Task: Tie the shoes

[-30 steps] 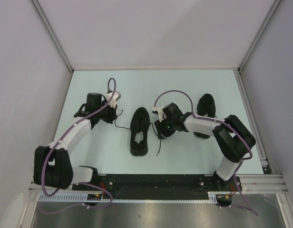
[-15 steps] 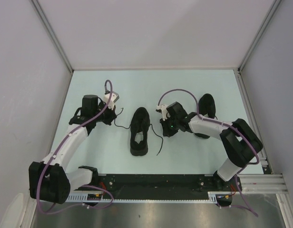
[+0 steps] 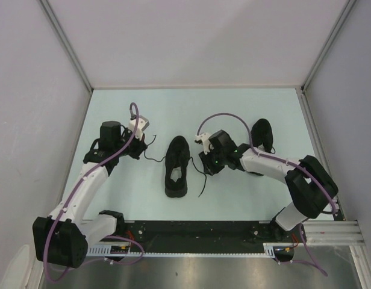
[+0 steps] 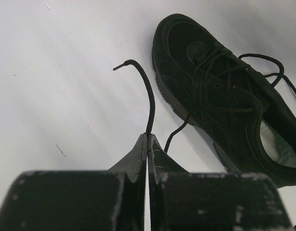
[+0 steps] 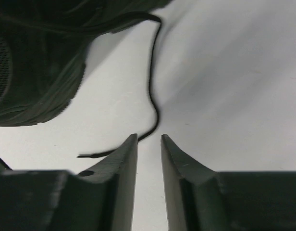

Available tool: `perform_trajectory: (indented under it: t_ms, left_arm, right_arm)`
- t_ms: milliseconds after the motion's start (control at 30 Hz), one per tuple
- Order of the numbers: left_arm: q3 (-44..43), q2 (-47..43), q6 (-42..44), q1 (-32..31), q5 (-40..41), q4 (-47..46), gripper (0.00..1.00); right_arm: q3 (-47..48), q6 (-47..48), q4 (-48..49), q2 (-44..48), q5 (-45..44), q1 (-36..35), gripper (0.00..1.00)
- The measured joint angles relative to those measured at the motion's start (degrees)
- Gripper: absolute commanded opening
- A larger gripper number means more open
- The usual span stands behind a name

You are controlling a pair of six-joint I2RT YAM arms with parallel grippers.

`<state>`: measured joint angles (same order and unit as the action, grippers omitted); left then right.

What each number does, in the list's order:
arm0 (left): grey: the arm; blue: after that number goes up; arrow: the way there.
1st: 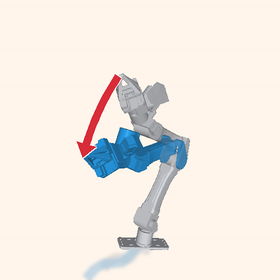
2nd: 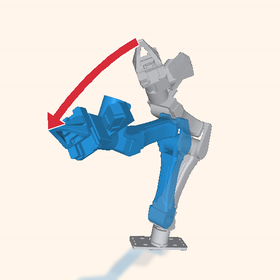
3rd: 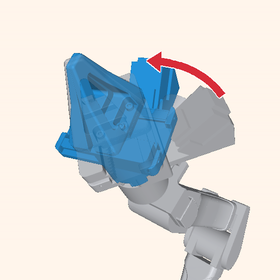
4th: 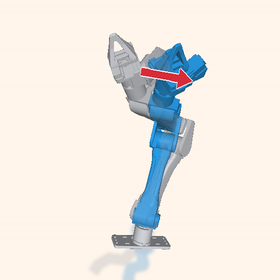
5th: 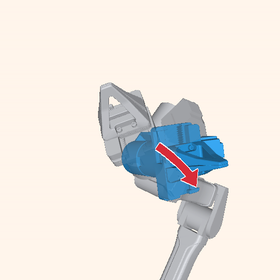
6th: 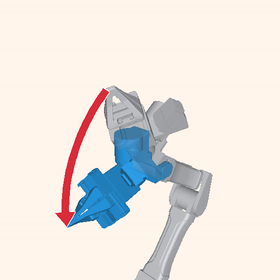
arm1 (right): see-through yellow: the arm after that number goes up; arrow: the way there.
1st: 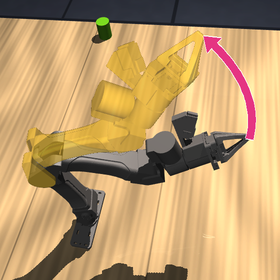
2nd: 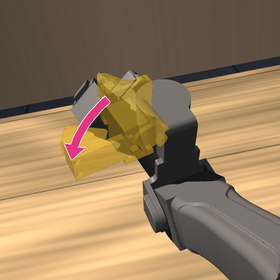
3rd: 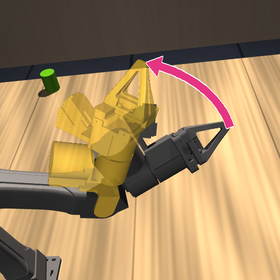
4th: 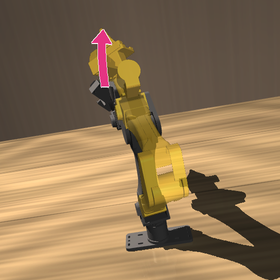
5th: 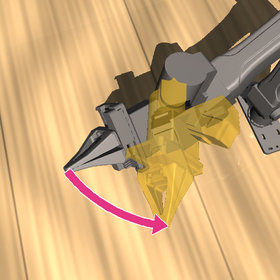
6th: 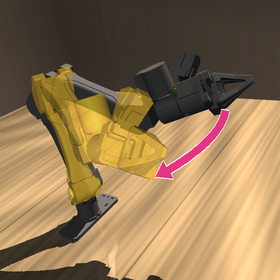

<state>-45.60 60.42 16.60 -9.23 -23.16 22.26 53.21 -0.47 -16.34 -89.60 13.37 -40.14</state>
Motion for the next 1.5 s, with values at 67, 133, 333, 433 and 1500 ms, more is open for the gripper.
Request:
perform_trajectory:
  t_ms: [67,133,333,433,1500]
  left_arm:
    - [0.0,0.0,0.0,0.0,0.0,0.1,0.00]
    - [0.0,0.0,0.0,0.0,0.0,0.2,0.00]
    - [0.0,0.0,0.0,0.0,0.0,0.2,0.00]
    - [0.0,0.0,0.0,0.0,0.0,0.2,0.00]
    - [0.2,-18.5,2.9,0.0,-8.9,2.6,0.00]
  right_arm:
    - [0.0,0.1,0.3,-1.0,-1.6,-2.6,0.37]
    - [0.1,0.4,0.4,-2.3,-3.2,-4.5,0.37]
    - [1.2,0.9,0.0,-7.1,-8.8,-7.1,0.34]
    - [2.5,1.1,0.4,-8.2,-10.2,-7.6,0.18]
    - [21.2,-10.6,3.6,-0.8,22.4,11.7,0.00]
